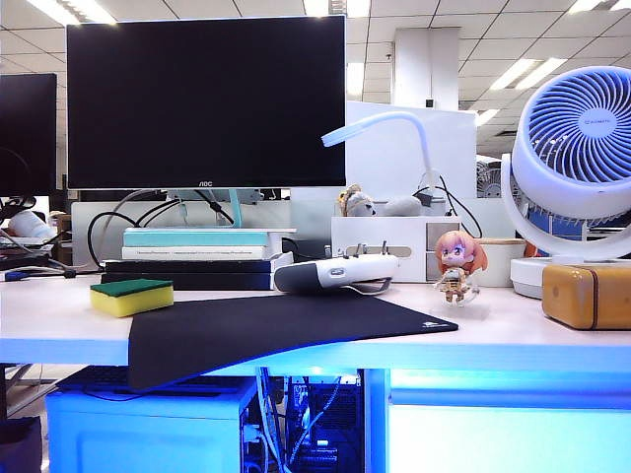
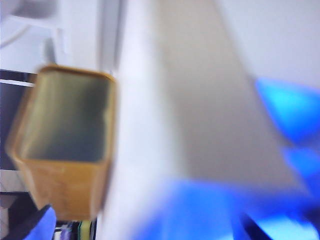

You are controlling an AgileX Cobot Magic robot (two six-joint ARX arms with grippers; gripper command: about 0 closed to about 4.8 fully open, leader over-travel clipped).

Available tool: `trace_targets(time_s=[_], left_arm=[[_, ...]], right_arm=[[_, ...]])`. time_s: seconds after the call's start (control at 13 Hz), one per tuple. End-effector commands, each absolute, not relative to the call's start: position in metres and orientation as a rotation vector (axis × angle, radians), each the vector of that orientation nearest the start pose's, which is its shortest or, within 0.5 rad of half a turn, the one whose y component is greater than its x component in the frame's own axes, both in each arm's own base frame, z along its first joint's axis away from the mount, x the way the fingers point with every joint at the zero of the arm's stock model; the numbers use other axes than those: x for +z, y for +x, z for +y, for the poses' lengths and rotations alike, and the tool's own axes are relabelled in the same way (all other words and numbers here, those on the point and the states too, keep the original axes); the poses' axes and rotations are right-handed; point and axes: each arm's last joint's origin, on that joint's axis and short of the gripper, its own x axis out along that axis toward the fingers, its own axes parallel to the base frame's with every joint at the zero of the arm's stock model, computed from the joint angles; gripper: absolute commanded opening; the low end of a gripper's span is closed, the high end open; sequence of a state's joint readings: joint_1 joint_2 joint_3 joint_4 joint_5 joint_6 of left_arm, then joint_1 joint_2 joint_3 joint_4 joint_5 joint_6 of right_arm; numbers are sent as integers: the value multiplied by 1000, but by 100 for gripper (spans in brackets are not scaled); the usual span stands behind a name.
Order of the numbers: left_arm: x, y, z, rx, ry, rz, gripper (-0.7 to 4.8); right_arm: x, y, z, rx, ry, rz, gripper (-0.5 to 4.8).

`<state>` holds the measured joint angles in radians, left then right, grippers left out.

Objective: Open the drawer, place the cleaning sponge inside, then close the drawer.

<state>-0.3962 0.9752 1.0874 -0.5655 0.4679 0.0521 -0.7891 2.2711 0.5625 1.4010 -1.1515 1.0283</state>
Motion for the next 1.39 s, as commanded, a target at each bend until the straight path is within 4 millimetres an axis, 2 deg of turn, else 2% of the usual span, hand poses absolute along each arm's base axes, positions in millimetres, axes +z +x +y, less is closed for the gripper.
trace_targets(time_s=[0.08, 0.23, 0.31, 0.39, 0.69, 0.85, 1.16, 1.23, 1.39], left_arm=[[371, 172, -86, -862, 32, 431, -6], [371, 172, -86, -862, 32, 432, -6], [371, 172, -86, -861, 32, 431, -6], [371, 173, -86, -858, 33, 430, -6], [371, 172, -86, -852, 16, 440, -6], [371, 173, -85, -797, 40, 433, -6], [370, 173, -85, -803, 46, 431, -6], [371, 173, -85, -802, 46, 430, -6], [372, 174, -85, -804, 46, 417, -6]], right_arm=[[36, 229, -193, 223, 1235, 317, 479], [37, 233, -197, 229, 1232, 311, 479], [43, 242, -204, 247, 1232, 297, 479], [48, 256, -200, 322, 1206, 316, 479], [50, 270, -188, 378, 1173, 337, 479], [50, 268, -188, 399, 1175, 350, 479], [52, 264, -186, 396, 1166, 347, 479], [53, 260, -186, 388, 1159, 342, 479], [58, 235, -185, 329, 1168, 320, 479]])
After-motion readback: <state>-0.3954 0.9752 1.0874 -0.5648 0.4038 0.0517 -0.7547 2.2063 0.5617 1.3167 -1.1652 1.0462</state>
